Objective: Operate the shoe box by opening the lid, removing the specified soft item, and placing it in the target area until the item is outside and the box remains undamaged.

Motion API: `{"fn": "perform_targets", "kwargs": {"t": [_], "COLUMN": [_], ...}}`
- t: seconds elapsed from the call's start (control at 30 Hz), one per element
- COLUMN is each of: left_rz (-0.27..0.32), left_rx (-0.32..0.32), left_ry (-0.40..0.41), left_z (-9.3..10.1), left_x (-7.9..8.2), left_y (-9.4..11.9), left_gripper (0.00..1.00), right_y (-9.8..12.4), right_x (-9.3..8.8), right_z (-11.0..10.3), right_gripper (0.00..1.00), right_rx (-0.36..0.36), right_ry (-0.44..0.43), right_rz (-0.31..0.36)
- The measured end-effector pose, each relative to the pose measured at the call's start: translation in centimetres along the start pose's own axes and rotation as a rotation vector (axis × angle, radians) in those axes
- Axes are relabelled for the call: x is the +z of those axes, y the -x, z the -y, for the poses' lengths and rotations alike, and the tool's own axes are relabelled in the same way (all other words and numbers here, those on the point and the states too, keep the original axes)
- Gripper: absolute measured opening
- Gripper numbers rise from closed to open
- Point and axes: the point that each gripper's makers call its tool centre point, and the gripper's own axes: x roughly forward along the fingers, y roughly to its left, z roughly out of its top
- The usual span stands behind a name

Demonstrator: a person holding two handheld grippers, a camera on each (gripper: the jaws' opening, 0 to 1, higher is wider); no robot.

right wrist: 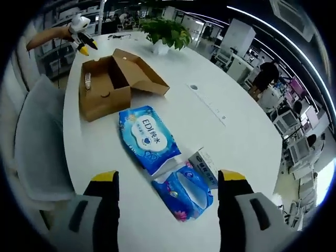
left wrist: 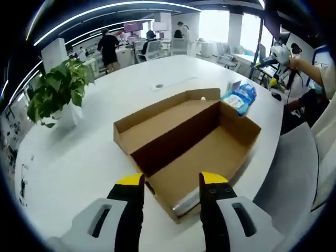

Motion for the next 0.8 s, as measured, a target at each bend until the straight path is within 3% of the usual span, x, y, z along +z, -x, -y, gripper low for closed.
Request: {"fn": "perform_targets", "kwargs": {"t": [0.47, 0.8], "left_rz": [-0.106, -0.149], "left_rx": [-0.101, -0.15], "left_ry": [-0.107, -0.186], "left_z": [1.1, 1.1], "left_x": [-0.5, 0.6], "left_y": [-1.1, -2.0], "left_gripper": [0.46, 0.5], "right_y": [1.2, 2.4], "right_x": [0.6, 1.1], "right_z": [-3.0, -4.6], "right_gripper": [0.78, 0.8], "right_rx": [-0.038, -0.075], "right_ry": [-0.155, -0.205], "right_rz": [0.101, 0.146]}}
